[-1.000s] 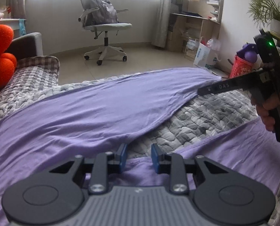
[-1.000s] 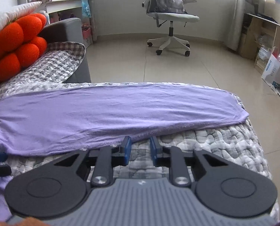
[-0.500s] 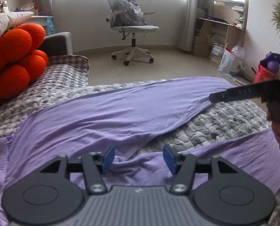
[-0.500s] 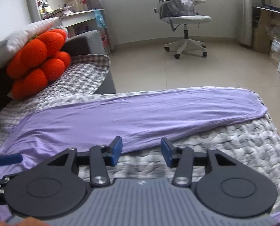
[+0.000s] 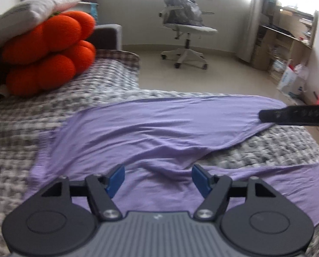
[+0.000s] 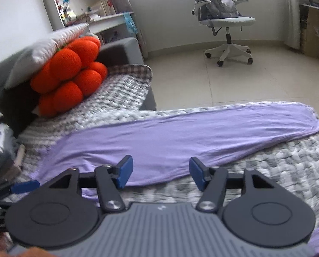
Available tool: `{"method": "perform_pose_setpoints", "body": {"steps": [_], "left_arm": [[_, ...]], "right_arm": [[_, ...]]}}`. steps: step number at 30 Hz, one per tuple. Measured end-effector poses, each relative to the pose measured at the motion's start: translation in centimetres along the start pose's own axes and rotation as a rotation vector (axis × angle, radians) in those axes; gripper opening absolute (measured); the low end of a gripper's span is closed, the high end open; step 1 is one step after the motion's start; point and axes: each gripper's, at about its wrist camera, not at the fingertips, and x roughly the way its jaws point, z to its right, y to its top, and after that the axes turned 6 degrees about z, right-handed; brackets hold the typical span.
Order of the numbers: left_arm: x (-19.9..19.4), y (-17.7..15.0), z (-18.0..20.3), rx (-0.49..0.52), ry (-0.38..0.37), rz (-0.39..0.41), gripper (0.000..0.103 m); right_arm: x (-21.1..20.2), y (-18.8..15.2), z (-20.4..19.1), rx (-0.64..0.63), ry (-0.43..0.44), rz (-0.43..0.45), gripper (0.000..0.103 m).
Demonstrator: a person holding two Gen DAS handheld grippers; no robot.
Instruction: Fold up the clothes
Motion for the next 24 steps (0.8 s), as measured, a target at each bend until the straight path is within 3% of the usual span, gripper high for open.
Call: {"method": "perform_pose_setpoints", "body": {"steps": [7,11,20,24], "left_arm": [[-3.9,-1.5,-7.1,-0.218,0.025,0.034,0.078],[-6.3,-3.2,-11.2,-0.343,0.074,0.057,0.078],[-7.8,-6.6,-14.6,-0.468,0.158,0.057,0.078],[-7.5,-8.4,-16.3,-0.580,0.231,0.046,0.068]], "right_arm": [[-0.9,-2.0,-2.2,-0.040,0.054,-0.040,0.066],[-1.8,-3.2,-3.3,-0.080,0.091,-0.057,0.066],[-3.6,-5.9,-5.5,-0.143,0.157,-0.086,0.067],[-4.5,-7.7,-6.7,-0.182,0.207,-0.119,0.067]]}}
